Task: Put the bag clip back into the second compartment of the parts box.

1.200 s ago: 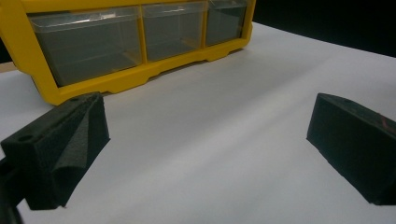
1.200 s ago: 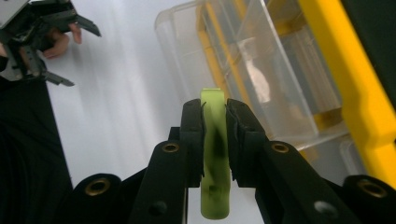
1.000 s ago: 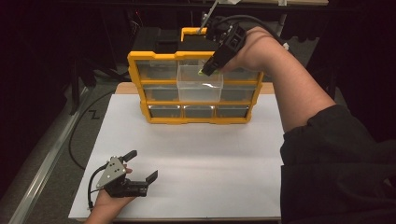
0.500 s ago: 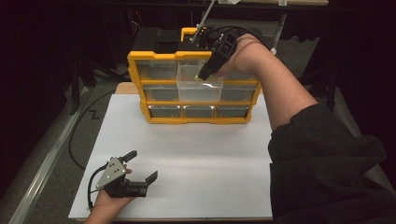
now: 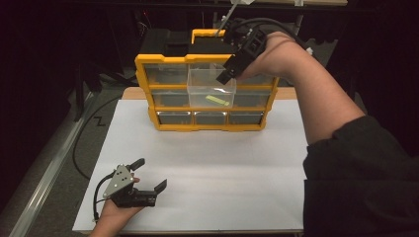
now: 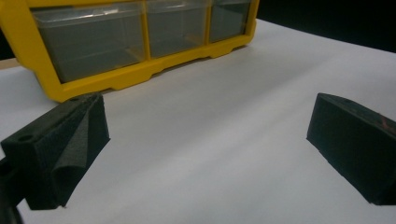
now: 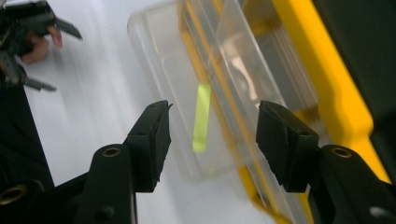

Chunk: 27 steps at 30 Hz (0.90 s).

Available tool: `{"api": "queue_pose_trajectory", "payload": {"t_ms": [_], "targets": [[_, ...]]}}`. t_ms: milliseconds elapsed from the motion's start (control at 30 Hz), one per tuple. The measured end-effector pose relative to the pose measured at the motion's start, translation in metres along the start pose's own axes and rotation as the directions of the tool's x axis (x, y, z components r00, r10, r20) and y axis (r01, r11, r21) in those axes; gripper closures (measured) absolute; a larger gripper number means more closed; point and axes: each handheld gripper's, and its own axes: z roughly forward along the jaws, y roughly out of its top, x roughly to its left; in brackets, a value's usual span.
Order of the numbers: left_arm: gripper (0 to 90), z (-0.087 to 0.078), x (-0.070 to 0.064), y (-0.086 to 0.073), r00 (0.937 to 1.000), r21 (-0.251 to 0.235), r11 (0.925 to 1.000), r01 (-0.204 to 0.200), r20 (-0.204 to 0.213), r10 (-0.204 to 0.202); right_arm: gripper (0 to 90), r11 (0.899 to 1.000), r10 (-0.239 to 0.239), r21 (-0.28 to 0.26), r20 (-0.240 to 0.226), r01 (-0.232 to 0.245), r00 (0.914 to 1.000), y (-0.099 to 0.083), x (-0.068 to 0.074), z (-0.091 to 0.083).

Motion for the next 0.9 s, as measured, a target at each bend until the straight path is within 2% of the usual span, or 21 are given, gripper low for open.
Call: {"api": "queue_pose_trajectory", "payload": {"t_ms": [133, 167, 200, 367, 400, 433, 467, 500, 533, 567, 633, 700, 767, 800, 900], "targets": [[0.2, -0.001, 0.003, -0.001, 0.9998, 0.004, 1.0, 0.008, -0.016, -0.008, 43.0, 1.0, 0.014, -0.001, 0.012, -0.014, 0.9998, -0.022, 0.008, -0.01], [0.2, -0.001, 0.003, -0.001, 0.9998, 0.004, 1.0, 0.008, -0.016, -0.008, 43.0, 1.0, 0.014, -0.001, 0.012, -0.014, 0.9998, -0.022, 0.008, -0.01], [0.2, -0.001, 0.002, -0.001, 0.9998, 0.004, 1.0, 0.004, -0.018, -0.004, 41.3, 1.0, 0.026, -0.001, 0.016, -0.026, 0.9995, -0.033, 0.012, -0.014], [0.2, 0.001, 0.001, 0.0, 0.9998, 0.005, 1.0, 0.001, -0.02, -0.001, 35.0, 0.999, 0.043, -0.009, 0.013, -0.043, 0.999, -0.062, 0.022, -0.015], [0.2, 0.001, 0.001, 0.0, 0.9998, 0.005, 1.0, 0.001, -0.02, -0.001, 35.0, 0.999, 0.043, -0.009, 0.013, -0.043, 0.999, -0.062, 0.022, -0.015], [0.2, 0.001, 0.001, 0.0, 0.9998, 0.006, 1.0, 0.002, -0.022, -0.002, 31.4, 0.998, 0.057, -0.005, 0.016, -0.056, 0.9983, -0.074, 0.025, -0.014], [0.2, 0.001, 0.001, 0.0, 0.9998, 0.006, 1.0, 0.002, -0.022, -0.002, 31.4, 0.998, 0.057, -0.005, 0.016, -0.056, 0.9983, -0.074, 0.025, -0.014], [0.2, 0.001, 0.001, 0.0, 0.9997, 0.008, 1.0, 0.001, -0.024, -0.001, 27.8, 0.998, 0.069, -0.005, 0.016, -0.069, 0.9975, -0.086, 0.027, -0.01], [0.2, 0.001, 0.001, 0.0, 0.9997, 0.008, 1.0, 0.001, -0.024, -0.001, 27.8, 0.998, 0.069, -0.005, 0.016, -0.069, 0.9975, -0.086, 0.027, -0.01], [0.2, 0.002, 0.001, -0.001, 0.9996, 0.011, 0.9999, 0.003, -0.026, -0.003, 23.5, 0.997, 0.075, 0.008, 0.02, -0.075, 0.997, -0.098, 0.03, -0.005], [0.3, 0.002, 0.001, -0.001, 0.9996, 0.013, 0.9999, 0.002, -0.027, -0.002, 21.4, 0.997, 0.081, 0.013, 0.022, -0.082, 0.9964, -0.104, 0.031, -0.002], [0.2, 0.002, 0.001, -0.001, 0.9997, 0.019, 0.9998, 0.003, -0.024, -0.002, 15.1, 0.994, 0.108, 0.02, 0.033, -0.109, 0.9936, -0.122, 0.033, 0.006], [0.2, 0.002, 0.001, -0.001, 0.9997, 0.02, 0.9998, 0.001, -0.024, -0.001, 14.4, 0.993, 0.117, 0.023, 0.032, -0.118, 0.9926, -0.128, 0.034, 0.009], [0.2, 0.002, 0.001, -0.001, 0.9997, 0.018, 0.9998, 0.0, -0.024, 0.0, 10.4, 0.991, 0.13, 0.029, 0.028, -0.131, 0.9911, -0.14, 0.036, 0.015], [0.2, 0.003, 0.001, -0.001, 0.9997, 0.02, 0.9998, -0.001, -0.024, 0.001, 1.1, 0.988, 0.15, 0.03, 0.043, -0.151, 0.9877, -0.154, 0.039, 0.023]]}}
